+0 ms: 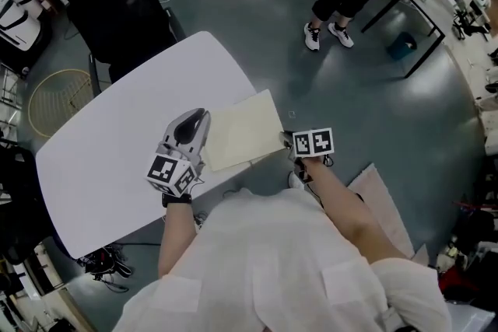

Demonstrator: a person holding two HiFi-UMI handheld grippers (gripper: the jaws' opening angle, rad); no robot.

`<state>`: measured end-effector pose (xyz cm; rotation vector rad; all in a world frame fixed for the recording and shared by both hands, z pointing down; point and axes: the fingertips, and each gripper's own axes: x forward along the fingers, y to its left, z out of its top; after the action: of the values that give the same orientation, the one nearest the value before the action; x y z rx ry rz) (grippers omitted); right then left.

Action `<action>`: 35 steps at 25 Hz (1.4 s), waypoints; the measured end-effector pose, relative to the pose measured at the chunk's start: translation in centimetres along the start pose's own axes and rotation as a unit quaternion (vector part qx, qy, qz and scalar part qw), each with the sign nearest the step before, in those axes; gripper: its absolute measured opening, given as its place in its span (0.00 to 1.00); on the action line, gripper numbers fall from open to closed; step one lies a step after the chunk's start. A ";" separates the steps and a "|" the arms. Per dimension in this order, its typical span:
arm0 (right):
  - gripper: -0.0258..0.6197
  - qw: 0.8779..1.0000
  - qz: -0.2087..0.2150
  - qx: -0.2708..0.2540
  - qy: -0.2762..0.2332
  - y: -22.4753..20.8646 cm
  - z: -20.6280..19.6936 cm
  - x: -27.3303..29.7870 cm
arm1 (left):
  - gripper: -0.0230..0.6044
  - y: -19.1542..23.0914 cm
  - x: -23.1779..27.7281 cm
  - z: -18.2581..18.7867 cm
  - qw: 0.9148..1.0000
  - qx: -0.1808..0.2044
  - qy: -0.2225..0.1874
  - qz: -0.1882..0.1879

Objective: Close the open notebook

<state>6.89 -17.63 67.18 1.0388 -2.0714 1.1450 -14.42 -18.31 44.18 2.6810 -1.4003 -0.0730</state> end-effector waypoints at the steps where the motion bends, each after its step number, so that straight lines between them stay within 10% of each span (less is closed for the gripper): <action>1: 0.11 1.000 -0.002 -0.014 0.000 0.1 0.8 0.0 | 0.10 0.2 0.0 0.1 1.000 0.000 -0.001 0.004; 8: 0.10 0.988 -0.018 -0.153 0.008 2.0 4.9 -0.5 | 0.10 0.6 -1.2 1.0 0.999 -0.001 -0.008 0.038; 21: 0.08 0.928 0.024 -0.372 0.014 13.8 4.9 1.4 | 0.10 4.5 -5.8 0.0 0.994 -0.015 -0.002 0.107; 35: 0.26 0.907 0.107 -0.398 0.083 18.9 -2.6 3.5 | 0.10 5.0 -8.1 -0.6 0.992 -0.023 -0.001 0.121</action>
<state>-10.43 -10.23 62.65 0.3088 -2.2231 0.3533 -23.06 -14.42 45.27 2.4545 -1.6891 -0.0840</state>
